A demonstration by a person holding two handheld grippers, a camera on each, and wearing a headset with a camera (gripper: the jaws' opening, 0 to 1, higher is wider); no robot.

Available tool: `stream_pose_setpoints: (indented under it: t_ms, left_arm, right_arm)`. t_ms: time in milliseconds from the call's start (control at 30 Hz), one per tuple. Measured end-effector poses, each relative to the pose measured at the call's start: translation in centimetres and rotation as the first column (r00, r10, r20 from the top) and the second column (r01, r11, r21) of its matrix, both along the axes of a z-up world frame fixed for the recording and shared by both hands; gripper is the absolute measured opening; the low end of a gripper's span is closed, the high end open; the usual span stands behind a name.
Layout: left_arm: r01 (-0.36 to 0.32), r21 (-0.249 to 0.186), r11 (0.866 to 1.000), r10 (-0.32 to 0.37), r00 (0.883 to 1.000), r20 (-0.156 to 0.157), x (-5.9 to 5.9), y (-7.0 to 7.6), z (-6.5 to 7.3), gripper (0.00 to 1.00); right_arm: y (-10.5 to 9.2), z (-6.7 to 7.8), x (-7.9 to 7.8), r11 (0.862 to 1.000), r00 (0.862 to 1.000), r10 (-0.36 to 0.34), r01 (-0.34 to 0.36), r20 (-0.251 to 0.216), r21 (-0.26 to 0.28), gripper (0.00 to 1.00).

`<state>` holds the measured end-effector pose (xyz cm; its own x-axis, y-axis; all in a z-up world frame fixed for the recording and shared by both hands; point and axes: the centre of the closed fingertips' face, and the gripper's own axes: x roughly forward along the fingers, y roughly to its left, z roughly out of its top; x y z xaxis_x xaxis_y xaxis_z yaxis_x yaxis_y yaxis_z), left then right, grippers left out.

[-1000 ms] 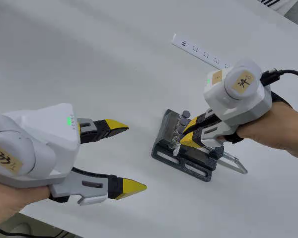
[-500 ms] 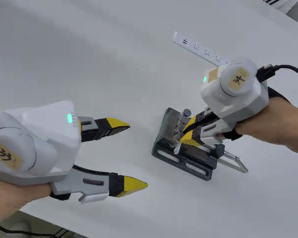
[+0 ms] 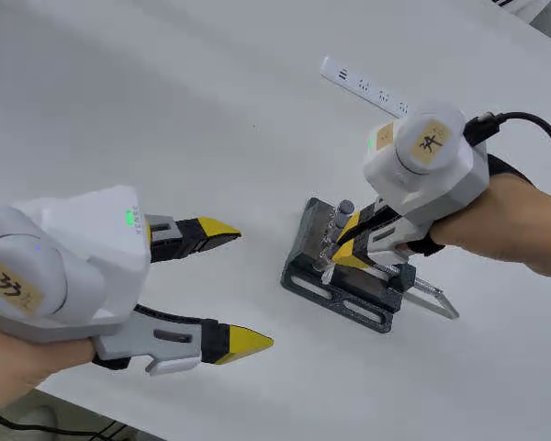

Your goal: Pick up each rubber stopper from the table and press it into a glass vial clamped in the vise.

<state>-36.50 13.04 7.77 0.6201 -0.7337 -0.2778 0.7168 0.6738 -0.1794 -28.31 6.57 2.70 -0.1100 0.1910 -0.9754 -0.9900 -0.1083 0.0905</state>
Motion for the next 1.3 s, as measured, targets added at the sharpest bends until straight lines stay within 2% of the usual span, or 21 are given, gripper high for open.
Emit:
stream_pose_setpoints:
  t_ms: [233,467,1000,1300]
  left_arm:
    - [-0.003,-0.003,1.0,0.003,1.0,-0.002,0.3,0.1,0.0,0.62]
    - [0.014,0.001,1.0,-0.014,1.0,0.002,0.5,-0.5,0.2,0.62]
    - [0.022,-0.001,1.0,-0.022,1.0,0.003,0.6,-0.6,0.3,0.61]
    - [0.022,0.0,1.0,-0.022,1.0,0.001,0.4,-0.5,0.2,0.61]
  right_arm:
    - [0.0,-0.2,0.1,1.0,1.0,-0.012,0.012,0.001,-0.021,0.04]
    - [-0.1,-0.1,0.1,1.0,1.0,0.015,-0.015,0.005,-0.012,0.06]
    - [0.0,0.1,0.1,1.0,1.0,-0.005,0.004,0.003,0.021,0.09]
    - [0.3,1.2,0.2,0.998,1.0,-0.018,0.017,0.016,0.059,0.08]
